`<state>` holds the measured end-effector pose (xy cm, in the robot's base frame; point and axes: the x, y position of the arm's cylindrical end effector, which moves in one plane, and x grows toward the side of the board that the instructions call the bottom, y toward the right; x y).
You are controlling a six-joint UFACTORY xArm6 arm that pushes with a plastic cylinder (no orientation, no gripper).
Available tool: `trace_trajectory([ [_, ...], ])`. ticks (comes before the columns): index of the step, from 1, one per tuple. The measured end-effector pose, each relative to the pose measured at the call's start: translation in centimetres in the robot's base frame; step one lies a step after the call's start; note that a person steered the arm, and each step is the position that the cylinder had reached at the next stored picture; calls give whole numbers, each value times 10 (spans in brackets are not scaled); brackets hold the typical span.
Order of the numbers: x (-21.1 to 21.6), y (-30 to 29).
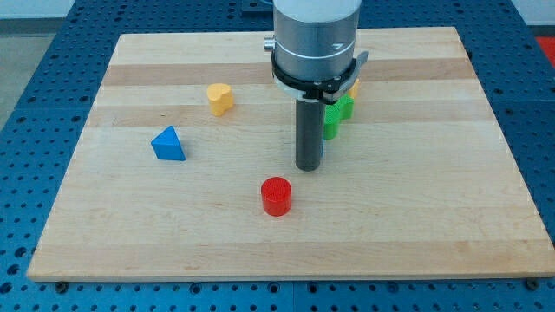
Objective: Push the red circle a bit left
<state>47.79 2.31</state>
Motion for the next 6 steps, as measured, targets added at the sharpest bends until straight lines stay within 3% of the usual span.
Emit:
trace_trajectory([
  [6,49,-14],
])
